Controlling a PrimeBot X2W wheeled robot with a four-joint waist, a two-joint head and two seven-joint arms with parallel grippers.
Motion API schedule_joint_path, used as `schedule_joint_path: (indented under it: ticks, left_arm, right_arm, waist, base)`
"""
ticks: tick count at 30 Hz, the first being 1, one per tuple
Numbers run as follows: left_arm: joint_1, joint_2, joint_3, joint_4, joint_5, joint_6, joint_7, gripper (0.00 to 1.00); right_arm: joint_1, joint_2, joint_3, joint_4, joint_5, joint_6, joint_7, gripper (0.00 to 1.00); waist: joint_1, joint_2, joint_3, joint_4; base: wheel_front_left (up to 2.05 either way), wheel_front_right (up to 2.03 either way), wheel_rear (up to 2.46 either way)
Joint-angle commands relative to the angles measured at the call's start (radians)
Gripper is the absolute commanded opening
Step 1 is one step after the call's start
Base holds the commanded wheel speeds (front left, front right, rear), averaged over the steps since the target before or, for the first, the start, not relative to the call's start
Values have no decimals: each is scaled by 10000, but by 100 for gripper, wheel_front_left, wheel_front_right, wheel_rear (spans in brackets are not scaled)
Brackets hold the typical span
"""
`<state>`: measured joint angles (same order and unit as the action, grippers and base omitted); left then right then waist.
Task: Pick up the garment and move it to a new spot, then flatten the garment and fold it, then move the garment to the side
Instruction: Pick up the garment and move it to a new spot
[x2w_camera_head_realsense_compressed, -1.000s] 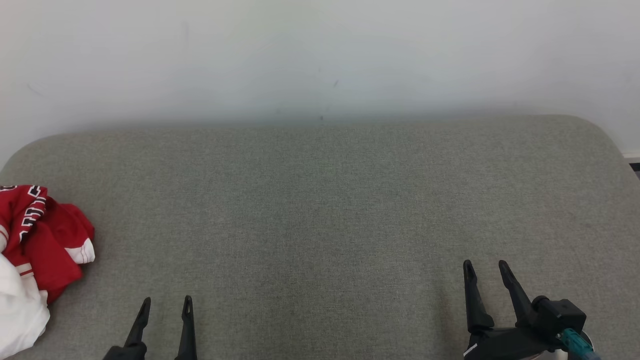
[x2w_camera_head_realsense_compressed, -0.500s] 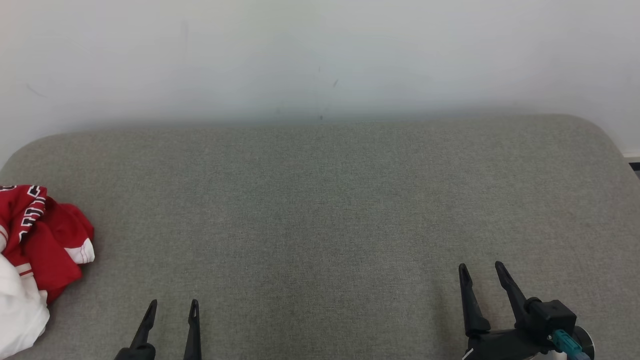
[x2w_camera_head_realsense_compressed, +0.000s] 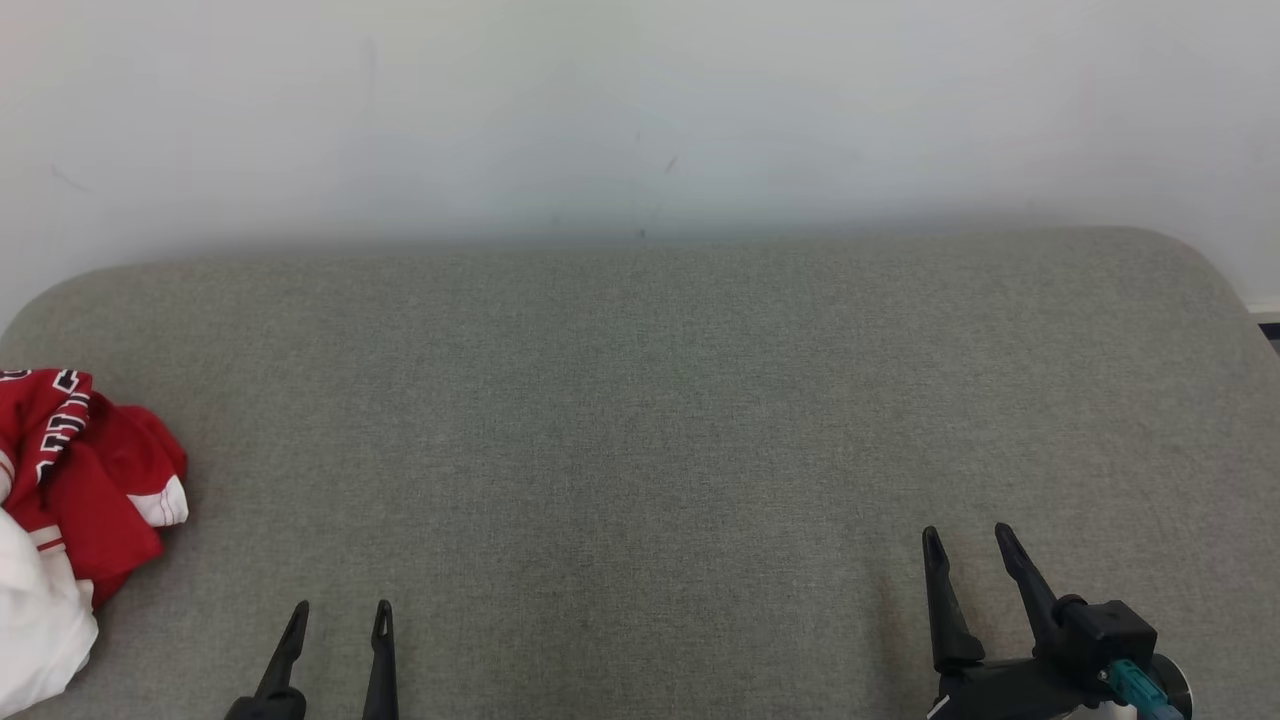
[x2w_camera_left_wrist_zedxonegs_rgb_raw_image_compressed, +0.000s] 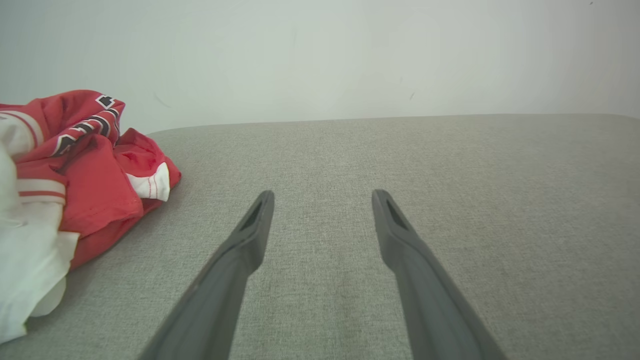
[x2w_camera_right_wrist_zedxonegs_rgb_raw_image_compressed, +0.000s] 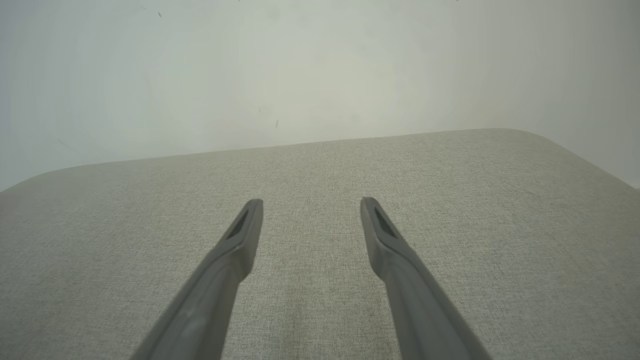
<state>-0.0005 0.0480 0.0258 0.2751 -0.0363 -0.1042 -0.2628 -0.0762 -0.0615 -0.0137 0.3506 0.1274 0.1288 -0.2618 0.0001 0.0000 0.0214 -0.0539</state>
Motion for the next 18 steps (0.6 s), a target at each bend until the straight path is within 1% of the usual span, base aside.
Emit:
schedule_joint_path:
  ticks: [1, 5, 11, 16, 18]
  left_arm:
    - [72, 43, 13, -9, 48, 20, -32, 100]
    - [8, 42, 92, -44, -75, 65, -32, 100]
    - [24, 37, 181, -65, -22, 70, -32, 100]
    - [54, 37, 281, -43, 1, 50, -32, 100]
    - [97, 39, 265, -18, 29, 36, -33, 100]
  right_arm:
    - [68, 30, 24, -22, -7, 36, -46, 100]
    - [157, 18, 170, -58, -59, 36, -46, 100]
    - [31, -103, 504, -63, -5, 36, -43, 100]
    - [9, -112, 875, -84, 66, 37, -34, 100]
    - [31, -130, 985, -66, 90, 37, -30, 100]
  waist:
    - [-1, 0, 14, 23]
    - [-1, 0, 49, 231]
    - [-1, 0, 159, 781]
    - [-1, 0, 226, 1684]
    - [-1, 0, 215, 2144]
  base:
    - [0, 0, 0]
    - [0, 0, 0]
    - [0, 0, 0]
    - [0, 0, 0]
    - [0, 0, 0]
